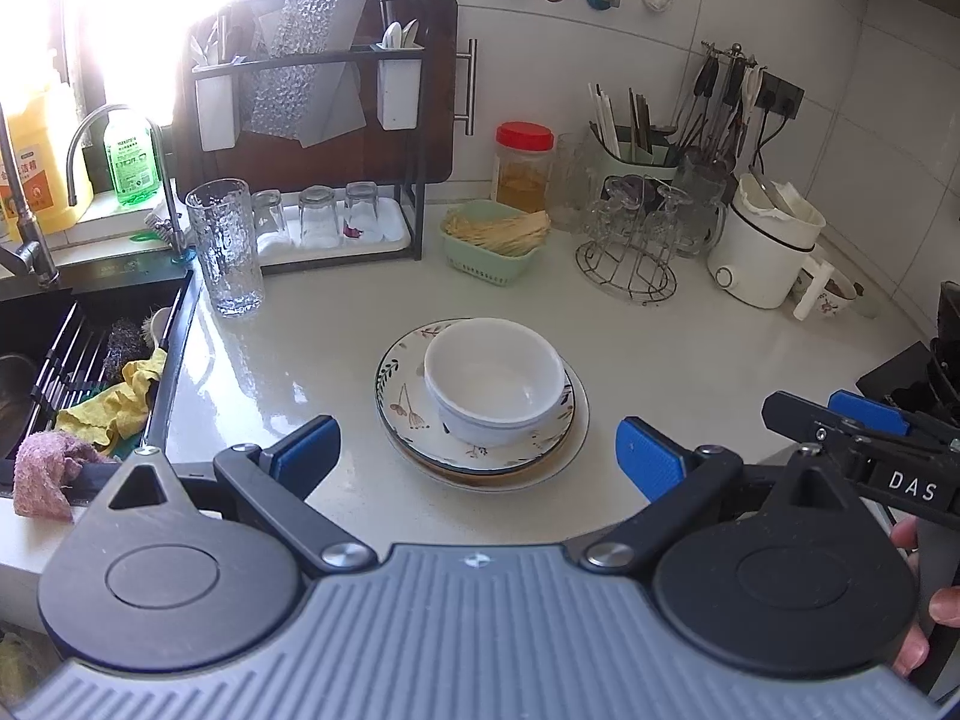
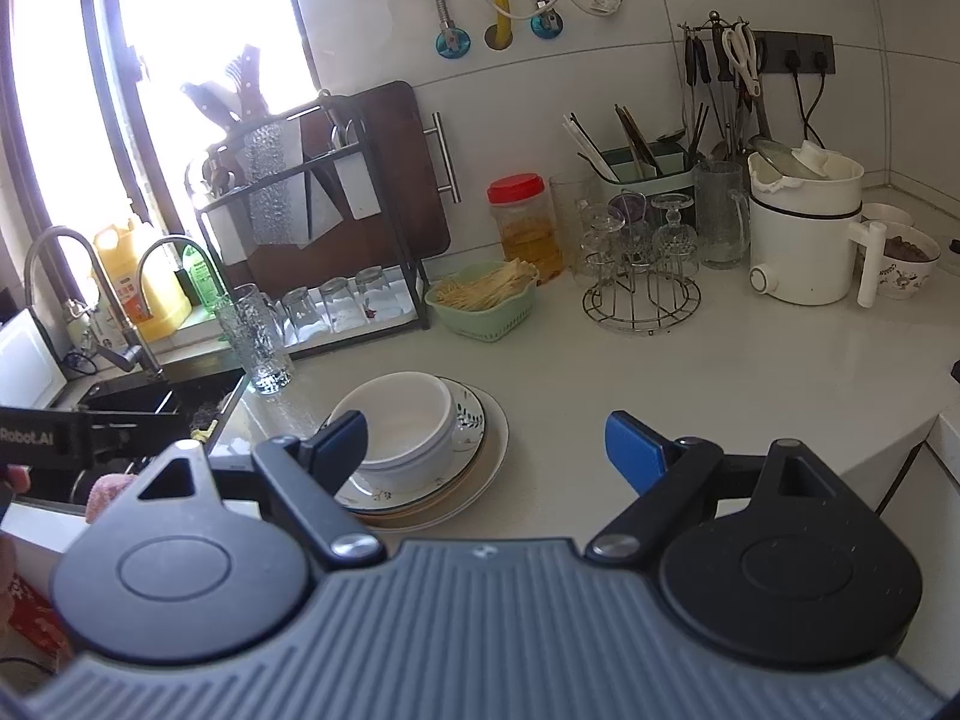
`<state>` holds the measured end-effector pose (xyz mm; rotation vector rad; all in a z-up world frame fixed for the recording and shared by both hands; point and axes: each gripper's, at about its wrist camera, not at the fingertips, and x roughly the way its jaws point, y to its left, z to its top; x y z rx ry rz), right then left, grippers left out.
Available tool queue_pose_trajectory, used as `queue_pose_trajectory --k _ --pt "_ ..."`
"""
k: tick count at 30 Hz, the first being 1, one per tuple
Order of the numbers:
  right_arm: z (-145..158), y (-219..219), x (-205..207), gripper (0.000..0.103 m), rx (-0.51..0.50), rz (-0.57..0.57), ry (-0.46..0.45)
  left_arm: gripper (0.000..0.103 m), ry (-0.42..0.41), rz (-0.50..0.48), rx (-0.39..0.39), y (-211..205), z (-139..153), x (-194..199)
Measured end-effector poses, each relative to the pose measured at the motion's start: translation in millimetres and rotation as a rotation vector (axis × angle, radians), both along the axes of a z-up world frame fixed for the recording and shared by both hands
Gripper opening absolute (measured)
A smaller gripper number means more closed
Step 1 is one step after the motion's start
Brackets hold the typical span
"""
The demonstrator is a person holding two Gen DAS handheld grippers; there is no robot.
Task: Organize plates and bowls
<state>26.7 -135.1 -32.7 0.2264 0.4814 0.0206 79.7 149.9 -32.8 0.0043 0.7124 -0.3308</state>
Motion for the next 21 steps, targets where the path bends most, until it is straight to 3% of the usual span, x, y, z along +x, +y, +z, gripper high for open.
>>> queue_pose_trajectory --k 21 --pt "0 7 6 0.088 -0.027 0.028 -0.001 0.1 -0.018 0.032 -0.004 12 1 3"
